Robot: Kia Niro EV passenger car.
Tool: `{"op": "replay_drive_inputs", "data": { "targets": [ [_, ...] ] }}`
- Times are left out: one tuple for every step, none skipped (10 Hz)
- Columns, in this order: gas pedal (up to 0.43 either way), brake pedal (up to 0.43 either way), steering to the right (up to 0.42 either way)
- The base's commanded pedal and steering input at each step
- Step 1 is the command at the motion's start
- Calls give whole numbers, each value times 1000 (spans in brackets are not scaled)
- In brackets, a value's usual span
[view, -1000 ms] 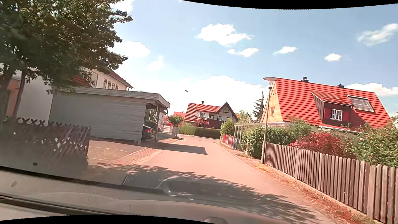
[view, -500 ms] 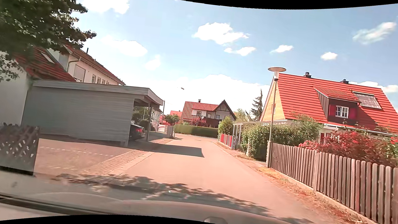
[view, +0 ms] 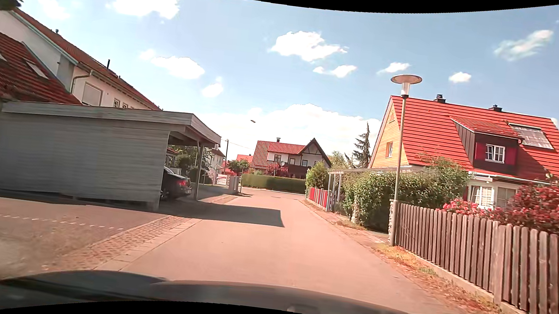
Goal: Follow the waypoints while adhering to traffic rules and regulations
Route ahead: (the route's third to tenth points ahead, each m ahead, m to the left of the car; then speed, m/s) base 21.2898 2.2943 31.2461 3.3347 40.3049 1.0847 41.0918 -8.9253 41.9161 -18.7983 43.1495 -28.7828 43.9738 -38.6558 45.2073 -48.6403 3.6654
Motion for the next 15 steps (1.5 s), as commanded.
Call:
{"op": "replay_drive_inputs", "data": {
  "targets": [
    [130, 0, -16],
    [130, 0, -20],
    [130, 0, -21],
    [130, 0, -21],
    [130, 0, -23],
    [130, 0, -25],
    [130, 0, -25],
    [130, 0, -26],
    [130, 0, -26],
    [130, 0, -23],
    [130, 0, -20],
    [130, 0, -19],
    [130, 0, -20],
    [130, 0, -22],
    [130, 0, -19]
  ]
}}
